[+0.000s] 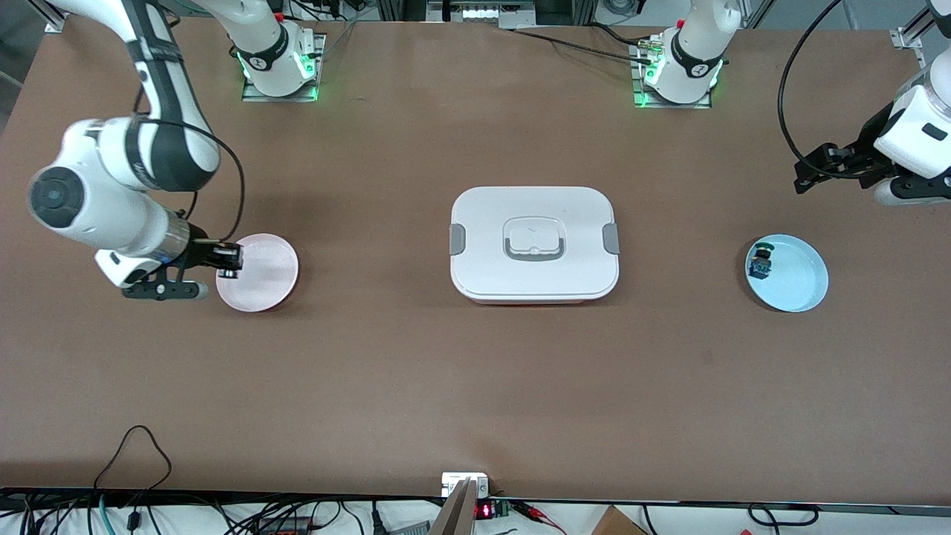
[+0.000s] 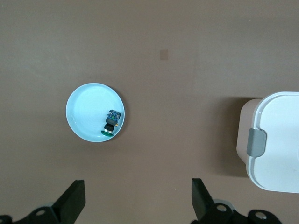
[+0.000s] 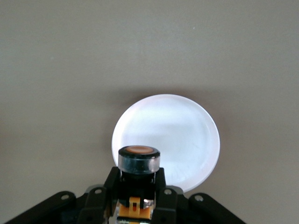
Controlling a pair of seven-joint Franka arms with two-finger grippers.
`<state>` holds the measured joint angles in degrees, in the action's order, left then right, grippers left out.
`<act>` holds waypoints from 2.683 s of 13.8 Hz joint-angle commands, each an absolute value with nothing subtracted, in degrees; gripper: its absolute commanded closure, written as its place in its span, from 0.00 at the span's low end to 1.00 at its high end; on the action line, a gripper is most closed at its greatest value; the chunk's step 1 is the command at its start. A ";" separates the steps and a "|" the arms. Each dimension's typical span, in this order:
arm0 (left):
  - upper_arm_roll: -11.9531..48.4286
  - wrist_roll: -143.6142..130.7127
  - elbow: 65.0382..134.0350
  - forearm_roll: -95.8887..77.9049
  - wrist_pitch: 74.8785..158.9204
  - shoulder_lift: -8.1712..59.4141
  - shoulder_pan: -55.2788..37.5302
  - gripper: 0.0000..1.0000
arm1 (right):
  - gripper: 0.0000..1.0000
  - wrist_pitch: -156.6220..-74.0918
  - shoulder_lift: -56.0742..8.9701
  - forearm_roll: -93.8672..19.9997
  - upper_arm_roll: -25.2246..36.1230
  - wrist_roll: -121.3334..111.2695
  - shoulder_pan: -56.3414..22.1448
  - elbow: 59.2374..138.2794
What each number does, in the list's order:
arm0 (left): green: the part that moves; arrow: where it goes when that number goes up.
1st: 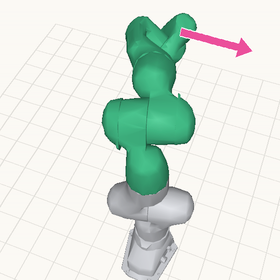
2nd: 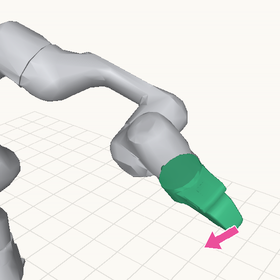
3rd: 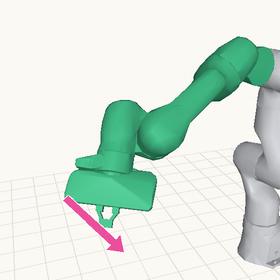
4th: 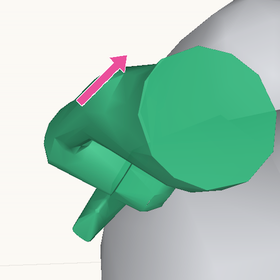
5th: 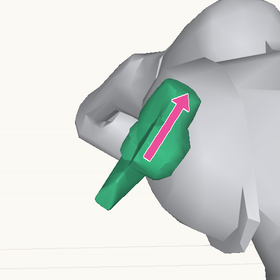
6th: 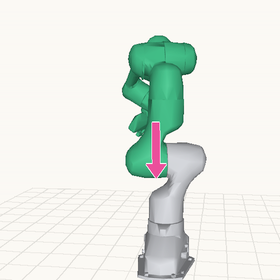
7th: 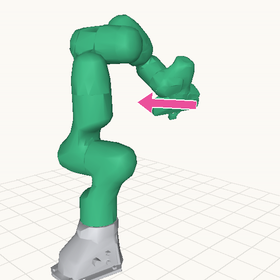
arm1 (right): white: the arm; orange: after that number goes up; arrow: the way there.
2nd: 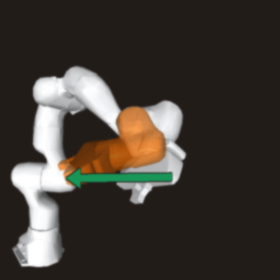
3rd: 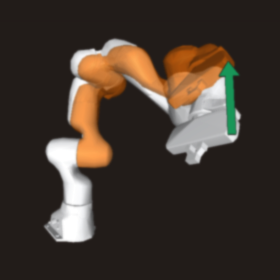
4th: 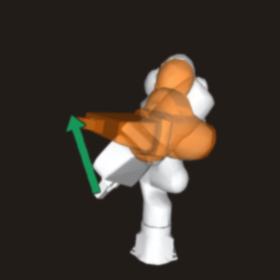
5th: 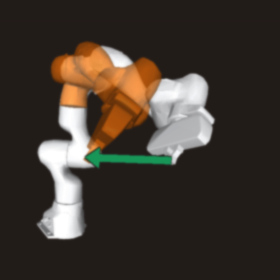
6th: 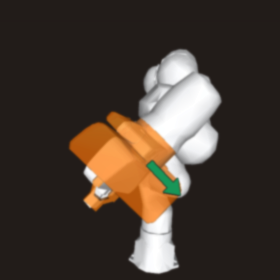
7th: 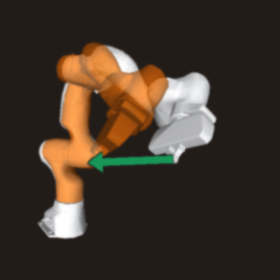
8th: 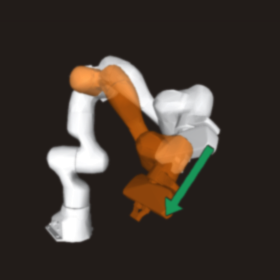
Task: Transfer orange switch to right arm and place
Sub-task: 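Lower the switch onto the white plate with the right gripper, then open the right gripper and lift it away from the plate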
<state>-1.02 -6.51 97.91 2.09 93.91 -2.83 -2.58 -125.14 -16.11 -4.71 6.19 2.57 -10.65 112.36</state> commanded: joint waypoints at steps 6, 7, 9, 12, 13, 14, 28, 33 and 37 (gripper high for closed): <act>-0.97 -7.38 92.29 2.11 90.97 0.61 -3.43 0.00 | 0.98 -146.94 -20.39 -3.87 5.89 3.16 -11.34 124.54; -0.97 -7.38 92.29 2.11 90.97 0.62 -3.43 0.00 | 0.97 -147.21 -21.09 -3.87 5.89 3.16 -11.25 124.54; -0.97 -7.38 92.29 2.02 90.97 0.62 -3.34 0.00 | 0.95 -148.70 -22.23 -3.95 5.89 3.16 -11.25 124.63; -1.05 -7.38 92.29 2.02 90.88 0.62 -3.34 0.00 | 0.78 -150.73 -24.25 -4.04 5.89 3.25 -11.25 124.54; -0.97 -7.38 92.29 2.02 90.88 0.62 -3.34 0.00 | 0.67 -150.73 -24.52 -4.30 5.80 3.25 -11.16 124.54; -0.97 -7.38 92.29 2.11 90.88 0.62 -3.25 0.00 | 0.60 -151.25 -25.04 -4.39 5.80 3.34 -11.16 124.54; -0.97 -7.38 92.29 2.11 90.97 0.62 -3.34 0.00 | 0.01 -114.93 -5.99 -4.31 6.06 0.97 -11.08 111.22; -0.97 -7.29 92.29 2.11 90.97 0.62 -3.34 0.00 | 0.00 -99.59 -1.51 -3.96 6.42 -2.98 -10.90 99.32; -0.97 -7.29 92.29 2.11 90.97 0.62 -3.34 0.00 | 0.00 -97.73 2.37 -3.87 6.59 -4.31 -10.90 99.14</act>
<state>-0.89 -6.57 94.13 2.09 92.20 -0.24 -3.02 -98.74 1.36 -4.62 6.55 -3.13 -11.03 99.14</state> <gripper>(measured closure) 0.000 0.000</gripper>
